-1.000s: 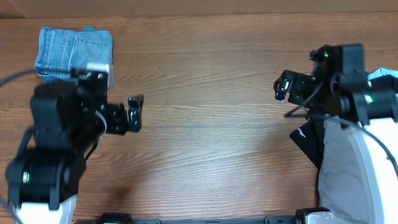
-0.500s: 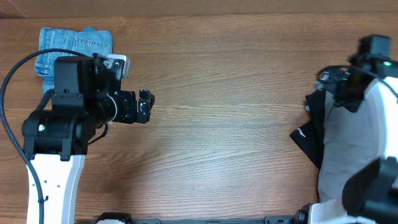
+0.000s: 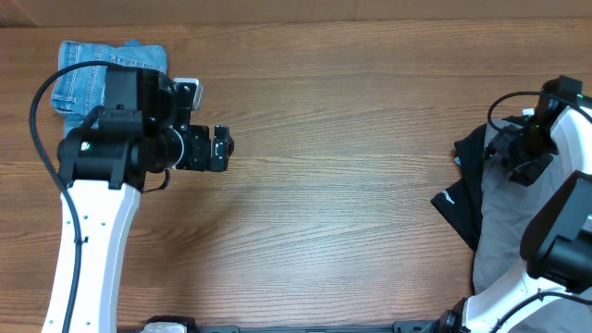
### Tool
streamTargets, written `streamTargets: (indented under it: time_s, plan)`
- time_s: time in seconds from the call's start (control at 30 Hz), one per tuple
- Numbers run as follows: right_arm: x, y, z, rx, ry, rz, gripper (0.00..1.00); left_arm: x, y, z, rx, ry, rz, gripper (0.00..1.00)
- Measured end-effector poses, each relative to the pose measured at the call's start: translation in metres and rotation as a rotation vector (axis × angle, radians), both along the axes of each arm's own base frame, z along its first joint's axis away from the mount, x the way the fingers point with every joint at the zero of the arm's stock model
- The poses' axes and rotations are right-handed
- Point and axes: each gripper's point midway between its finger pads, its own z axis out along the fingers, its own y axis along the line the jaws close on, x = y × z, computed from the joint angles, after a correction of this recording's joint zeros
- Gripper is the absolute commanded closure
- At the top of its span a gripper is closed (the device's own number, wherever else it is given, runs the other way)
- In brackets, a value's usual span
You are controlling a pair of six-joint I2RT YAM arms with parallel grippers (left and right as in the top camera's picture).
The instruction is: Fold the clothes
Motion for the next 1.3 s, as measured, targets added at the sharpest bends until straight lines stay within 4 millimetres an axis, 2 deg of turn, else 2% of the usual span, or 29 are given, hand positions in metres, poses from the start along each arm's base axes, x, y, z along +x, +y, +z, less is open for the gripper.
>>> streamTargets:
  time_s: [0.23,0.4,0.57,0.67,0.77,0.83,0.93,1.1,1.3]
  plan:
    - [-0.005,0.005,-0.012,-0.019,0.05,0.036,0.39,0.007,0.0,-0.018,0.007,0.058,0.001,0.0]
    - [-0.013,0.005,-0.025,-0.033,0.088,0.049,0.43,0.008,0.0,-0.019,0.007,0.058,0.001,0.0]
    - [-0.02,0.001,-0.033,-0.058,0.125,0.048,0.55,0.008,0.0,-0.019,0.008,0.057,-0.001,0.0]
    - [-0.023,-0.004,-0.033,-0.088,0.141,0.038,0.75,0.009,0.0,-0.019,0.008,0.056,-0.001,0.0]
    - [-0.026,-0.007,-0.032,-0.104,0.154,0.025,0.9,0.009,0.0,-0.019,0.009,0.056,-0.001,0.0]
    - [-0.029,-0.007,-0.031,-0.108,0.167,0.024,0.94,0.008,0.0,-0.019,0.009,0.057,-0.001,0.0]
    - [-0.029,-0.008,-0.022,-0.112,0.183,0.018,0.96,0.009,0.0,-0.019,0.009,0.056,-0.001,0.0]
    - [-0.02,-0.014,0.005,-0.128,0.169,0.013,0.96,0.008,0.0,-0.019,0.008,0.057,-0.001,0.0]
    - [-0.002,-0.022,0.052,-0.173,0.073,0.003,0.96,0.007,0.001,-0.019,0.012,0.062,0.0,0.0]
